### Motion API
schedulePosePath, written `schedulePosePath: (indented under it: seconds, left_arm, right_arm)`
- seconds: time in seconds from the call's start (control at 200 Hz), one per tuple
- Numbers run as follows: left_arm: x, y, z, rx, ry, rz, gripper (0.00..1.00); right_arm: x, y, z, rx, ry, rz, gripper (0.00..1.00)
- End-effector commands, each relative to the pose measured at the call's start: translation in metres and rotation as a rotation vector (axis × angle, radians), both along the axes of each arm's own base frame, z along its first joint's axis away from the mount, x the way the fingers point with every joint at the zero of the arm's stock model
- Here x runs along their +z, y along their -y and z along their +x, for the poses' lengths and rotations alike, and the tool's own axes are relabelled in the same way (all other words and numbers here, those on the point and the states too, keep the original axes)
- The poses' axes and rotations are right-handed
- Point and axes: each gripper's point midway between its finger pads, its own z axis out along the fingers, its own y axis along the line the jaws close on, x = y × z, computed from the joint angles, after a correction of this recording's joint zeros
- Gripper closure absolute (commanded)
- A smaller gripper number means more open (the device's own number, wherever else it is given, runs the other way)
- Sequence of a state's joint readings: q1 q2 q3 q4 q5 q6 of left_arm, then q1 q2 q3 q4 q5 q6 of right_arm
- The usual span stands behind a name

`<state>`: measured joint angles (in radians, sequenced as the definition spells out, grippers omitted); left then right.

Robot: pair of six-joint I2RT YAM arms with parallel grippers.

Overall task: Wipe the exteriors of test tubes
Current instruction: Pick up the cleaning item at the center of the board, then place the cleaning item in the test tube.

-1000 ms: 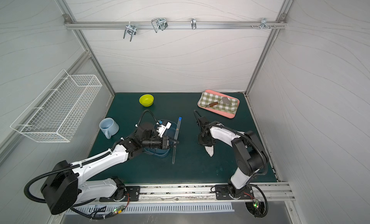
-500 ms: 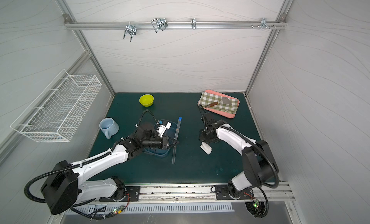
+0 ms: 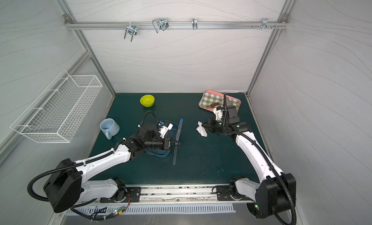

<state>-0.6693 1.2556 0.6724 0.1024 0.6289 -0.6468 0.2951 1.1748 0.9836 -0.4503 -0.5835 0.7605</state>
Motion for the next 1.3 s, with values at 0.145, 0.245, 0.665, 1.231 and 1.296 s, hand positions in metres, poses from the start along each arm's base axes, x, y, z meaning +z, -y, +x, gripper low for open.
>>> schedulePosePath:
  seconds: [0.145, 0.245, 0.665, 1.231, 1.296]
  left_arm:
    - [0.025, 0.011, 0.011, -0.014, 0.059, -0.043, 0.98]
    - [0.024, 0.011, 0.013, -0.01, 0.061, -0.041, 0.98]
    - [0.037, 0.02, 0.022, -0.014, 0.077, -0.067, 0.98]
    - [0.035, 0.02, 0.016, -0.014, 0.057, -0.094, 0.98]
    - [0.035, 0.021, 0.016, -0.013, 0.057, -0.096, 0.97]
  right_arm:
    - [0.039, -0.032, -0.017, 0.102, 0.022, 0.197, 1.0]
    - [0.044, -0.048, -0.022, 0.141, 0.019, 0.22, 1.0]
    - [0.042, -0.101, -0.039, 0.219, -0.001, 0.23, 1.0]
    - [0.035, -0.135, -0.019, 0.217, 0.005, 0.182, 1.0]
    - [0.034, -0.137, -0.02, 0.22, 0.008, 0.17, 1.0]
